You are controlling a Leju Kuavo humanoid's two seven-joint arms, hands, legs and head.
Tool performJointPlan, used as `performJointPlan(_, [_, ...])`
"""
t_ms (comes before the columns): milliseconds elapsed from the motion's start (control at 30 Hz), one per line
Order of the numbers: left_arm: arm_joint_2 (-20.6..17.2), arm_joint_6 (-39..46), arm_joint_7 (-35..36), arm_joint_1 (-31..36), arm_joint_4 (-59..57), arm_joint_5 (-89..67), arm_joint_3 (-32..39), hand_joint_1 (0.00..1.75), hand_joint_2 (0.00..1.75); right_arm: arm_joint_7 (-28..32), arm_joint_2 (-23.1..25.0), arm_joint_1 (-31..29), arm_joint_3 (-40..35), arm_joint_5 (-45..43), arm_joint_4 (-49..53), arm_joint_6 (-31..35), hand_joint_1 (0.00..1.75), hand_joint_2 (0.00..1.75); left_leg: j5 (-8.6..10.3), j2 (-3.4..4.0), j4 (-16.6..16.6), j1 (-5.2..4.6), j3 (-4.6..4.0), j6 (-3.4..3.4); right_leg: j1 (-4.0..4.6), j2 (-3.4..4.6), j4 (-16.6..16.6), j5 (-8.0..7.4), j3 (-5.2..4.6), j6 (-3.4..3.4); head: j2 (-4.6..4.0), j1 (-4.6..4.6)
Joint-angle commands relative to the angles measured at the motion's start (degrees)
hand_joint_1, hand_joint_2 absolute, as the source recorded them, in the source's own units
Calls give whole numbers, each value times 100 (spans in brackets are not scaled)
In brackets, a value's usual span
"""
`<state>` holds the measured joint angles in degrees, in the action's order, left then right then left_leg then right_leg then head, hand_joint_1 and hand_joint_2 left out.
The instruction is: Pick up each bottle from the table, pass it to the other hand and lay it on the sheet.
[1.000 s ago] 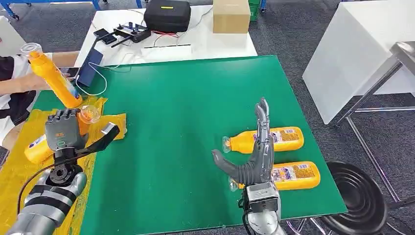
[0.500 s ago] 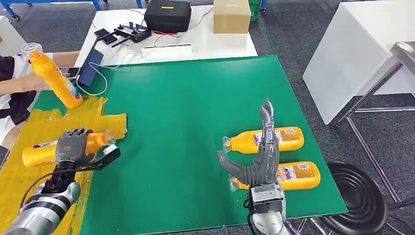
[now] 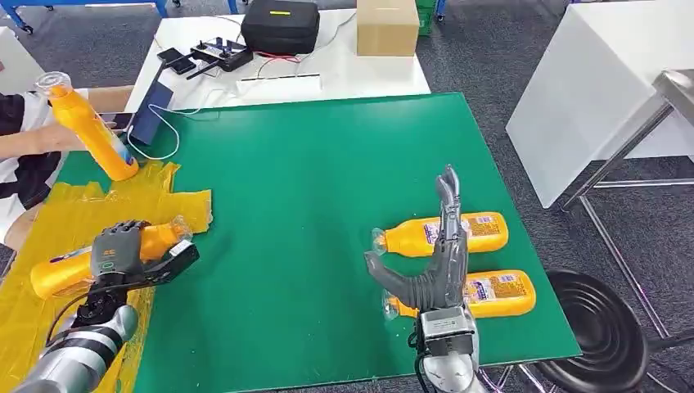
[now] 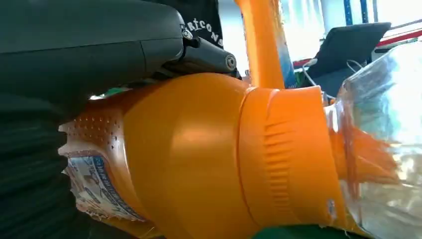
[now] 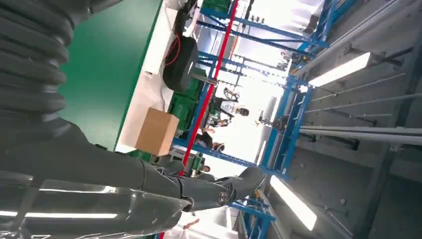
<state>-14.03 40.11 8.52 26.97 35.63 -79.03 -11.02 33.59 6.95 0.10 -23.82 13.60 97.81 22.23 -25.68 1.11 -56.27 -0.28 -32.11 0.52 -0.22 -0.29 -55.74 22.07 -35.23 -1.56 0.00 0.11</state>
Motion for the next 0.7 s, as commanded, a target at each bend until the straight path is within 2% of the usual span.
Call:
performJointPlan(33, [740, -347, -1723, 277, -441, 1112, 1227, 0, 175, -105, -74, -97, 318, 97, -136, -39, 0, 175, -4, -24, 2, 5, 18, -3, 3, -16, 6, 8, 26, -2, 0, 2])
performJointPlan(67, [1056, -1455, -3082, 179, 12, 2547, 1896, 0, 175, -283, -53, -136, 386, 270, -234, -71, 0, 175, 0, -20, 3, 1, 9, -1, 0, -14, 5, 4, 15, -2, 0, 0])
performJointPlan(100, [1121, -1506, -3006, 132, 208, 2539, 1854, 0, 175, -278, -27, -168, 443, 286, -313, -99, 0, 175, -14, -41, -3, 15, 37, -6, 12, -26, 7, 19, 52, -2, 0, 0])
performJointPlan(167, [1154, -1589, -2854, 52, 444, 2514, 1787, 0, 175, -245, -2, -184, 488, 293, -362, -138, 0, 175, -7, -56, -4, 10, 23, -1, 8, -44, 8, 16, 43, -5, 0, 0])
performJointPlan(233, [1154, -1694, -2850, 18, 546, 2592, 1809, 0, 175, -234, 20, -179, 506, 300, -367, -150, 0, 175, -2, -26, 1, 0, 13, 0, -2, -21, 6, 5, 23, -3, 0, -2])
performJointPlan(300, [1208, -2045, -3147, -56, 804, 3081, 1915, 0, 175, -230, 60, -177, 550, 338, -388, -179, 0, 175, -9, -37, -1, 8, 31, -3, 5, -27, 10, 10, 50, -3, 0, 0])
performJointPlan(333, [1265, -2280, -3315, -118, 1007, 3424, 1988, 0, 175, -227, 72, -177, 564, 365, -401, -181, 0, 175, -4, -26, 1, 1, 14, -2, -2, -16, 6, 2, 27, -1, 0, 2])
performJointPlan(433, [1351, -2845, -3599, -414, 1747, 4203, 1993, 0, 175, -236, 91, -196, 585, 421, -457, -183, 0, 175, -11, -19, 0, 6, 26, -4, 0, -15, 6, 8, 37, 0, 0, 0])
performJointPlan(700, [1410, -3338, -3955, -919, 3443, 5289, 1916, 0, 175, -259, 110, -176, 681, 530, -458, -127, 0, 175, -8, -12, -3, 5, 12, -1, 3, -12, 4, 3, 21, -1, 0, -2])
